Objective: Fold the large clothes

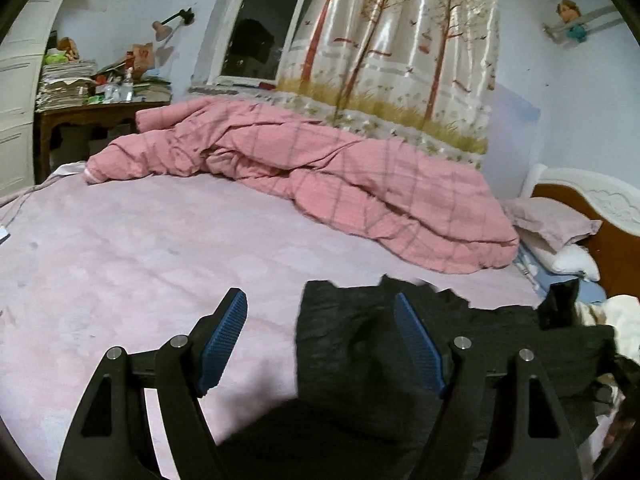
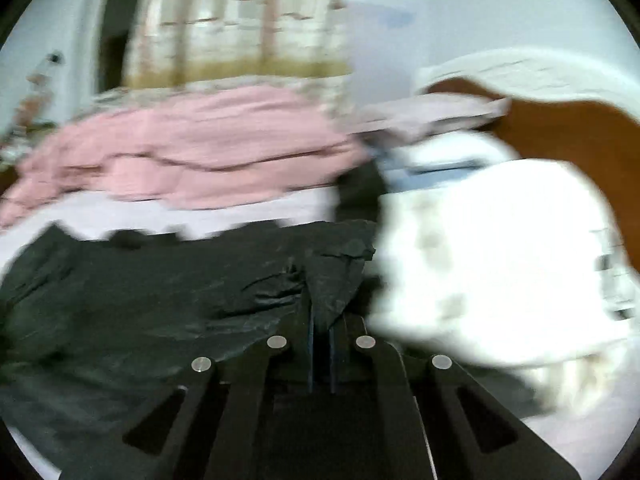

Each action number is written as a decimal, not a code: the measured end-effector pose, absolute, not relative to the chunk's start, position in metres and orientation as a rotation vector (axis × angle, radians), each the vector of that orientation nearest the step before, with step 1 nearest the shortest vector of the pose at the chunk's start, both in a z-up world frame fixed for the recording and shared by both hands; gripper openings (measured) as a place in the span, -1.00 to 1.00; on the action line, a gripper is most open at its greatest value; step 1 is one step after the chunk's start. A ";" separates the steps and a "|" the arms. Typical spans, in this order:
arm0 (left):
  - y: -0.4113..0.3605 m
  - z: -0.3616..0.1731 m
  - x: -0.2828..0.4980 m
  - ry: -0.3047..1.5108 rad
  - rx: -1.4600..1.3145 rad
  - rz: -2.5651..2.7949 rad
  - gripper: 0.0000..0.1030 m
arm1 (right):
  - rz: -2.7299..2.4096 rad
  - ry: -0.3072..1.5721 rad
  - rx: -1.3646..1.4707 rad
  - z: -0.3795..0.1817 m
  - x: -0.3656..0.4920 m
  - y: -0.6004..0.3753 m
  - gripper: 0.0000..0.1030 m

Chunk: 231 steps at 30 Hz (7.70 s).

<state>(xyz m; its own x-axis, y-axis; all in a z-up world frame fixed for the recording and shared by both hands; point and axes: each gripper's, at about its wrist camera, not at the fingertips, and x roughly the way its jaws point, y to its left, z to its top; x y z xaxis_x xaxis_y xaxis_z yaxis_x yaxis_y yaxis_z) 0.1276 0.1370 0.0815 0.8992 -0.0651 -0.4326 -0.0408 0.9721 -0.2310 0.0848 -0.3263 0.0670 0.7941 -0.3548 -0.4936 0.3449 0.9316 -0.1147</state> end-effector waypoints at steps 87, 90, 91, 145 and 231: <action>0.101 -0.031 0.253 1.154 0.059 -0.166 -0.90 | 0.046 0.862 0.030 0.024 0.210 -0.281 -0.90; 0.114 -0.033 0.259 1.139 -0.026 -0.129 -0.95 | 0.043 0.714 0.075 0.041 0.209 -0.291 -0.90; 0.119 -0.031 0.258 1.121 -0.043 -0.113 -0.95 | 0.066 0.604 0.102 0.052 0.200 -0.293 -0.90; 0.047 0.057 0.180 0.496 0.055 -0.201 -0.91 | 0.103 0.313 0.306 0.134 0.137 -0.373 -0.93; 0.085 -0.009 0.258 0.896 -0.090 -0.150 -0.75 | -0.160 0.719 0.110 0.029 0.193 -0.335 0.07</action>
